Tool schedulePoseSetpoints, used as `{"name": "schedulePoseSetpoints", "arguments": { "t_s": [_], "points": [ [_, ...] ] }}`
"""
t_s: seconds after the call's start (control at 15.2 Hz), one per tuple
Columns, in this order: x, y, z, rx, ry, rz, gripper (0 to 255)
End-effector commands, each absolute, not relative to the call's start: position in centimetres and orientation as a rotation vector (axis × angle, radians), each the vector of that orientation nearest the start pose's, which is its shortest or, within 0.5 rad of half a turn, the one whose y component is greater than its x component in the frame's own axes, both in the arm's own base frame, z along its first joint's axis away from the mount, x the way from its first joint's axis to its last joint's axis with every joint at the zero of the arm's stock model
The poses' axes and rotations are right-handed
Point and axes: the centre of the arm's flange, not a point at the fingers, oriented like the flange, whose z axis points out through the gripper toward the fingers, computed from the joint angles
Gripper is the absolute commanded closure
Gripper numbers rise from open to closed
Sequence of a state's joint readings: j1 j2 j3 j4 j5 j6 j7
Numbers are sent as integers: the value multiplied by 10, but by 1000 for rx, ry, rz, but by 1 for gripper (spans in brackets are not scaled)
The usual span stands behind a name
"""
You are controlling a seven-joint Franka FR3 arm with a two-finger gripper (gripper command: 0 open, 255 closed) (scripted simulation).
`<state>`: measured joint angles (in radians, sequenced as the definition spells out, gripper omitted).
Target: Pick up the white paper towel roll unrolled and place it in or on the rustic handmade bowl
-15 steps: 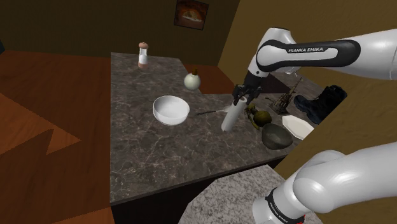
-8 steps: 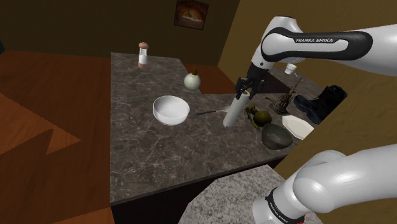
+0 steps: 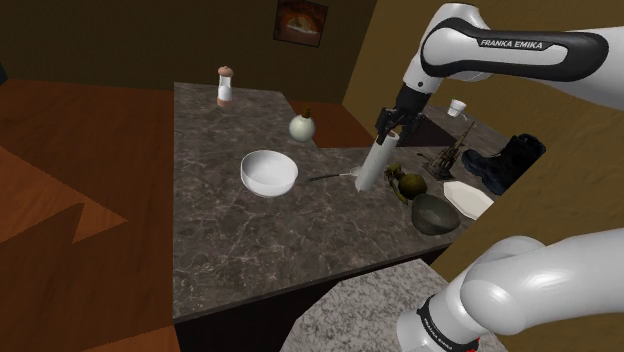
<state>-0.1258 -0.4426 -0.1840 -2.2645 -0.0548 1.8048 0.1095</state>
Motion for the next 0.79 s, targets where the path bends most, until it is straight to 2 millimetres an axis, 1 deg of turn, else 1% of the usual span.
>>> {"name": "schedulePoseSetpoints", "arguments": {
  "t_s": [0.0,0.59,0.66,0.73],
  "points": [
    [396,-141,537,-3056,600,33,255],
    [396,-141,584,-3056,600,33,255],
    [396,-141,587,-3056,600,33,255],
    [386,-149,591,-3056,600,33,255]
  ]
}}
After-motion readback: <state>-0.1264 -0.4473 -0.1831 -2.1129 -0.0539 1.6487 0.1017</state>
